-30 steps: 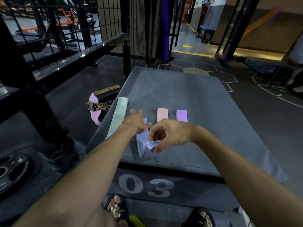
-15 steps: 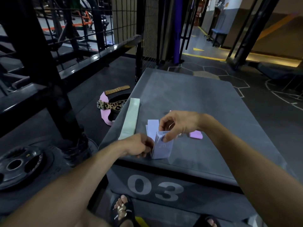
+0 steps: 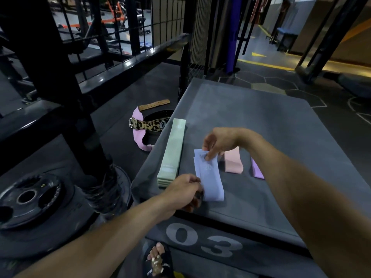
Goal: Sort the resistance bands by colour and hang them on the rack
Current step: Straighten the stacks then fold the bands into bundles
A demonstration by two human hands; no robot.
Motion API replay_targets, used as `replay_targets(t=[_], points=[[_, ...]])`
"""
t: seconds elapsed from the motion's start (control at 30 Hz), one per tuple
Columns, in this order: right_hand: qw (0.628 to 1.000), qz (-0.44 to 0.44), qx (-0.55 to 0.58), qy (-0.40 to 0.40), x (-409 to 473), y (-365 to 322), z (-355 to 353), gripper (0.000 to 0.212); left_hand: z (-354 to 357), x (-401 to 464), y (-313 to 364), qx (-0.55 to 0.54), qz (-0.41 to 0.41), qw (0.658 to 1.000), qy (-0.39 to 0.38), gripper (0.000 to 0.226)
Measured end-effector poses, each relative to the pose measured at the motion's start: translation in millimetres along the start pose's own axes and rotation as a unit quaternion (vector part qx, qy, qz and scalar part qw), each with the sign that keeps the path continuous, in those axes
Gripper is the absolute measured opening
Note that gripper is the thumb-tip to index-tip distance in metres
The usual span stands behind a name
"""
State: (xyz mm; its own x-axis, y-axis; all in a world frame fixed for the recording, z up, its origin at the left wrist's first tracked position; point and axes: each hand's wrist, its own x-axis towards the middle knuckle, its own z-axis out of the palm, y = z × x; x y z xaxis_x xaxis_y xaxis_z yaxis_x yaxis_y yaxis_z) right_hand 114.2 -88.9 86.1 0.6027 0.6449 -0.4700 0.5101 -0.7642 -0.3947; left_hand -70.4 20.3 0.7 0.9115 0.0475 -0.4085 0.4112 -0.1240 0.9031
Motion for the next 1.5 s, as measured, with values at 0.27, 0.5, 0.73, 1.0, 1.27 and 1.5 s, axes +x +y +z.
replay_targets(t=[0.27,0.5,0.73,1.0,1.27,1.5], points=[[0.997,-0.033,-0.063,0.029,18,10,-2,0.016,7,1,-8,0.022,0.045,0.998,0.029,0.012],[0.999,-0.016,-0.051,0.000,30,9,-2,0.016,11,9,-19,0.052,0.067,0.990,0.115,0.018],[1.000,0.001,-0.001,-0.031,46,14,3,0.010,16,15,-22,-0.008,0.050,0.988,0.143,0.030],[0.999,0.009,0.017,-0.035,52,19,7,0.014,21,12,-17,0.012,0.066,0.985,0.159,0.029],[0.999,0.013,0.032,-0.038,51,20,12,0.041,22,6,-12,0.068,0.080,0.980,0.171,0.030],[0.998,-0.013,0.039,-0.051,54,19,12,0.032,21,4,-12,0.071,0.075,0.980,0.170,0.031]])
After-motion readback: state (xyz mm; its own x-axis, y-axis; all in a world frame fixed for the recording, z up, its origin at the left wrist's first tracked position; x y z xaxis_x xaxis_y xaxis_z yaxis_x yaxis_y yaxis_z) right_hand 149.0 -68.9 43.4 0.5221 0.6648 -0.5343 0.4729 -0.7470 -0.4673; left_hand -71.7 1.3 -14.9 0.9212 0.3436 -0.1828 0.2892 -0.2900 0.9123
